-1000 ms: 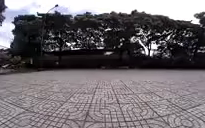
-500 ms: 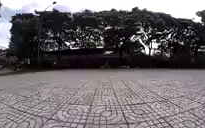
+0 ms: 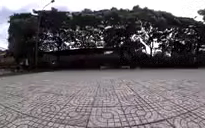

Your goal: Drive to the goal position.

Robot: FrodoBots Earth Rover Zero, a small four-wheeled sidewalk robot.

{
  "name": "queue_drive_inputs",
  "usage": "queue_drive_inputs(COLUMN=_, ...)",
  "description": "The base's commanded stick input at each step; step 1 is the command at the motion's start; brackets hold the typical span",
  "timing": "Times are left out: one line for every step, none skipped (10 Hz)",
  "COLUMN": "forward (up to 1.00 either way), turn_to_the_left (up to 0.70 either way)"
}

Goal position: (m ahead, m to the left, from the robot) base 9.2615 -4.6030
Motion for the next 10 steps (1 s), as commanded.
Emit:
queue_drive_inputs(forward=1.0, turn_to_the_left=0.0)
queue_drive_inputs(forward=1.0, turn_to_the_left=0.0)
queue_drive_inputs(forward=1.0, turn_to_the_left=0.0)
queue_drive_inputs(forward=1.0, turn_to_the_left=0.0)
queue_drive_inputs(forward=1.0, turn_to_the_left=0.0)
queue_drive_inputs(forward=1.0, turn_to_the_left=0.0)
queue_drive_inputs(forward=1.0, turn_to_the_left=0.0)
queue_drive_inputs(forward=1.0, turn_to_the_left=0.0)
queue_drive_inputs(forward=1.0, turn_to_the_left=0.0)
queue_drive_inputs(forward=1.0, turn_to_the_left=0.0)
